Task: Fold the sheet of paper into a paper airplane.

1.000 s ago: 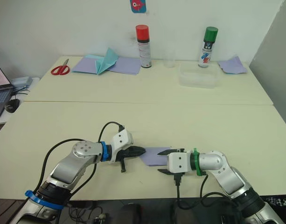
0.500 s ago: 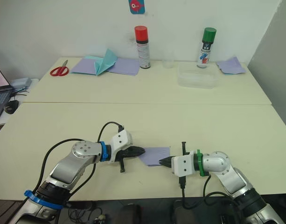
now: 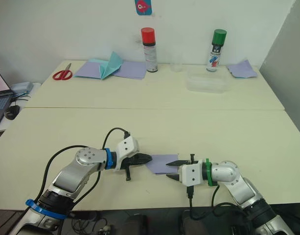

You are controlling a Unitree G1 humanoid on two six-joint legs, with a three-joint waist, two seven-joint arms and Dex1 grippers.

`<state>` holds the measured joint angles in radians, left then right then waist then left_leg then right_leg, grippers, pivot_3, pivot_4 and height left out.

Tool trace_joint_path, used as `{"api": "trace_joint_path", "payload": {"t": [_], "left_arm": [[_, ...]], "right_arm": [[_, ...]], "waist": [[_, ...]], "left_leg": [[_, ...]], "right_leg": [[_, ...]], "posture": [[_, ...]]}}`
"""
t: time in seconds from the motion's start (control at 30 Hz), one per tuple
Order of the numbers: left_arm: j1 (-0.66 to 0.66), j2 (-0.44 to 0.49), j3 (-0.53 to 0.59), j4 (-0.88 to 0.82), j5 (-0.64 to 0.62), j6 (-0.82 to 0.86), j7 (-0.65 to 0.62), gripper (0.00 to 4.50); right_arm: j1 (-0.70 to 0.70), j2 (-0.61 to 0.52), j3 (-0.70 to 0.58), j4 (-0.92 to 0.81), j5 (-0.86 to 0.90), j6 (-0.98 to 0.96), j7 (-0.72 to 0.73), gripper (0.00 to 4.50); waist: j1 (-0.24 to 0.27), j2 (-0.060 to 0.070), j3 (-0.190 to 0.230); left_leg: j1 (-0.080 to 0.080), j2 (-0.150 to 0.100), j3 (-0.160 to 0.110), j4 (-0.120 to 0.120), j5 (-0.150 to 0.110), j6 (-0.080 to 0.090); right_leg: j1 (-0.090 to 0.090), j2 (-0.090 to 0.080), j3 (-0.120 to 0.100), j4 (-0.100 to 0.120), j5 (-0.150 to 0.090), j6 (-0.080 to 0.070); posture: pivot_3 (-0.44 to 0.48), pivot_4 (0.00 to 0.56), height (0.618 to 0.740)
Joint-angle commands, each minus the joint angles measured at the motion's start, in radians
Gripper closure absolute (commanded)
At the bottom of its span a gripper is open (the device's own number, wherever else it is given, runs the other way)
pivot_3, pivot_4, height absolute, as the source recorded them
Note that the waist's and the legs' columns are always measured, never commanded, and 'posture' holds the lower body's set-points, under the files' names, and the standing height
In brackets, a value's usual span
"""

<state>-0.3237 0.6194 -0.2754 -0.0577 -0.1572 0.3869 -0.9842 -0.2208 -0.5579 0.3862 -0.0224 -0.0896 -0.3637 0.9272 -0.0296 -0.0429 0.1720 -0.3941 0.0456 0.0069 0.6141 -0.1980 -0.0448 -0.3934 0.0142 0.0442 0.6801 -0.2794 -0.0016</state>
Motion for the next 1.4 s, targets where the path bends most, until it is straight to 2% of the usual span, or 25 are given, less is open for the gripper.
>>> {"api": "trace_joint_path", "payload": {"t": [0.03,0.17,0.7,0.8,0.9,0.93,1.07,1.23,1.4], "left_arm": [[0.016,0.009,-0.026,0.032,0.031,0.025,-0.002,4.50],[0.015,0.010,-0.027,0.031,0.032,0.027,-0.004,4.50],[0.003,0.002,-0.033,0.041,0.038,0.030,-0.005,4.50],[0.003,0.002,-0.034,0.046,0.039,0.027,-0.005,4.50],[0.003,0.002,-0.036,0.051,0.043,0.025,-0.004,4.50],[0.002,0.001,-0.037,0.051,0.043,0.026,-0.004,4.50],[0.004,0.000,-0.037,0.051,0.043,0.029,-0.002,4.50],[0.007,-0.001,-0.039,0.050,0.043,0.030,-0.005,4.50],[0.009,0.000,-0.039,0.051,0.042,0.028,-0.004,4.50]], "right_arm": [[-0.008,0.017,0.000,-0.032,-0.036,0.017,-0.038,2.81],[-0.025,0.012,0.015,0.004,-0.108,-0.016,-0.065,2.81],[-0.067,0.065,0.019,0.028,-0.094,0.034,-0.079,2.81],[-0.072,0.065,0.018,0.027,-0.068,0.040,-0.057,3.33],[-0.076,0.061,0.020,0.024,-0.048,0.039,-0.037,4.34],[-0.077,0.061,0.020,0.022,-0.043,0.042,-0.033,4.43],[-0.075,0.065,0.015,-0.004,0.016,0.092,0.004,4.43],[-0.073,0.064,0.017,-0.084,0.124,0.252,0.082,4.43],[-0.083,0.061,0.018,-0.121,0.145,0.315,0.103,4.43]], "waist": [[0.000,0.000,0.000],[0.000,0.000,0.000],[0.000,0.000,0.000],[0.000,0.000,0.000],[0.000,0.000,0.000],[0.000,0.000,0.000],[0.000,0.000,0.000],[0.000,0.000,0.000],[0.000,0.000,0.000]], "left_leg": [[0.000,0.000,0.000,0.000,0.000,0.000],[0.000,0.000,0.000,0.000,0.000,0.000],[0.003,0.000,-0.001,0.000,0.000,0.000],[0.003,0.000,-0.001,0.000,0.000,0.000],[0.003,0.000,-0.001,0.000,0.000,0.000],[0.003,0.000,-0.001,0.000,0.000,0.000],[0.003,0.000,-0.001,0.000,0.000,0.000],[0.003,0.001,-0.002,0.000,0.000,0.000],[0.002,0.001,-0.002,0.000,0.000,0.000]], "right_leg": [[0.000,0.000,0.000,0.000,0.000,0.000],[0.000,0.000,0.000,0.000,0.000,0.000],[0.003,0.000,0.000,0.000,-0.001,-0.001],[0.003,0.000,0.000,0.000,-0.001,-0.001],[0.003,0.000,0.000,0.000,-0.001,-0.001],[0.003,0.000,0.000,0.000,-0.001,-0.001],[0.004,0.000,0.000,0.000,-0.001,-0.001],[0.004,-0.001,-0.001,0.000,-0.001,-0.002],[0.004,-0.002,-0.001,-0.001,-0.001,-0.002]], "posture": [[0.000,0.150,0.740],[0.000,0.150,0.740],[0.000,0.150,0.740],[0.000,0.150,0.740],[0.000,0.150,0.740],[0.000,0.150,0.740],[0.000,0.150,0.740],[0.000,0.150,0.740],[0.000,0.150,0.740]]}}
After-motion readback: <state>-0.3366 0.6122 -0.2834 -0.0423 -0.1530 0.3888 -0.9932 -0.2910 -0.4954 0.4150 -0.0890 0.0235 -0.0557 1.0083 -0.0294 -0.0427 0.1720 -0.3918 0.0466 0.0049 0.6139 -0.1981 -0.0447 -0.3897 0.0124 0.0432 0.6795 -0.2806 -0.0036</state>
